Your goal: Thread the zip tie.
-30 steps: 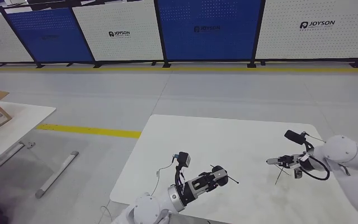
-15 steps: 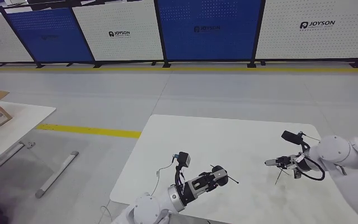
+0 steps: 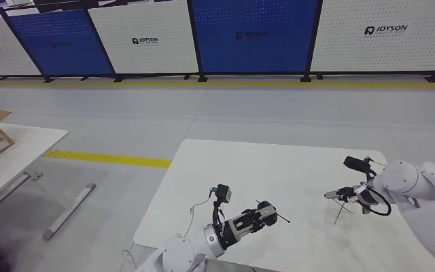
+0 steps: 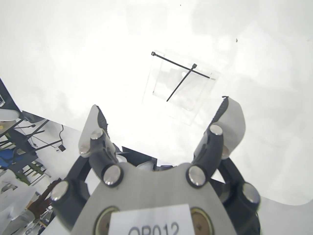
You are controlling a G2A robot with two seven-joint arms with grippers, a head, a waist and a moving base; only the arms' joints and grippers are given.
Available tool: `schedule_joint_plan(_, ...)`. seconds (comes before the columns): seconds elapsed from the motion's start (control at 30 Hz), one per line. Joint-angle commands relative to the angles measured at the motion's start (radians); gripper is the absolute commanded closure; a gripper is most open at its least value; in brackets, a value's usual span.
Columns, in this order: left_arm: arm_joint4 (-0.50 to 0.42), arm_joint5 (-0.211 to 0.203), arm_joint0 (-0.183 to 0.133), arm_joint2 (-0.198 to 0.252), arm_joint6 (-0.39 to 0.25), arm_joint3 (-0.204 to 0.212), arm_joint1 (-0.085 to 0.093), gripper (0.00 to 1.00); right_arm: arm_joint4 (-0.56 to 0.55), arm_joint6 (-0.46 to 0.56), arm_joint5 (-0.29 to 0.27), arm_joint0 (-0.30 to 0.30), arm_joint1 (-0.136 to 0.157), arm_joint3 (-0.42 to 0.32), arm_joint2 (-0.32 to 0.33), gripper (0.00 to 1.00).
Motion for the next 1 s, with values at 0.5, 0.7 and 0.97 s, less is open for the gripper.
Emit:
schedule_joint_plan(0.5,0.000,0.000,0.000,0.000,0.000,0.000,0.000,1.00,-0.062,0.000,0.000,0.014,-0.018,0.020,-0.021,0.00)
schedule_joint_plan(0.7,0.000,0.000,0.000,0.000,0.000,0.000,0.000,1.00,-0.031,-0.029,-0.048,-0.011,-0.016,0.015,0.001,0.00)
schedule_joint_plan(0.97,0.000,0.000,0.000,0.000,0.000,0.000,0.000,1.00,-0.080,0.000,0.000,-0.019,-0.008,-0.004,0.004,0.55)
